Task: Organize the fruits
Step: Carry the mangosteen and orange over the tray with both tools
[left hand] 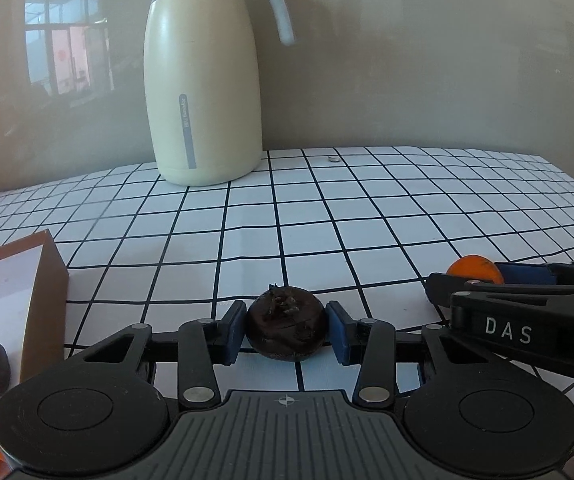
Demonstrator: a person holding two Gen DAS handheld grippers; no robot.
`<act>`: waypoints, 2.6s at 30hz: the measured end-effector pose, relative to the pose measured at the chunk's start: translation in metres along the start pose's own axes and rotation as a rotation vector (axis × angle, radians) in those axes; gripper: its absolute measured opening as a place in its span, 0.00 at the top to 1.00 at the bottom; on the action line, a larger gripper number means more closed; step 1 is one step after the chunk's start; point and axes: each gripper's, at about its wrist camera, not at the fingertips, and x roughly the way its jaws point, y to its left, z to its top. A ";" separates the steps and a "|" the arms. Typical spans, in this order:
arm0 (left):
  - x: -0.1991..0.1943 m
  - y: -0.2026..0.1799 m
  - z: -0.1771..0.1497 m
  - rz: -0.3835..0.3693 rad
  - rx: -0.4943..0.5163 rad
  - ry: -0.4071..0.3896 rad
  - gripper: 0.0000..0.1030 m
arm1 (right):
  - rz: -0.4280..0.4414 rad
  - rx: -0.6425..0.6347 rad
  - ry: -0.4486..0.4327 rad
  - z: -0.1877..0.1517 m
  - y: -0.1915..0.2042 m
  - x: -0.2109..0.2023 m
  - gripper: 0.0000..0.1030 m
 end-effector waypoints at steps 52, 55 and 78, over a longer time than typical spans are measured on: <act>-0.172 0.061 -0.065 0.013 -0.012 -0.060 0.58 | 0.184 -0.038 -0.015 -0.059 0.077 -0.141 0.70; -0.189 0.080 -0.069 0.042 -0.034 -0.071 0.58 | 0.223 -0.067 -0.024 -0.059 0.099 -0.149 0.70; -0.270 0.211 -0.086 0.254 -0.227 -0.161 0.58 | 0.478 -0.235 -0.093 -0.044 0.236 -0.187 0.70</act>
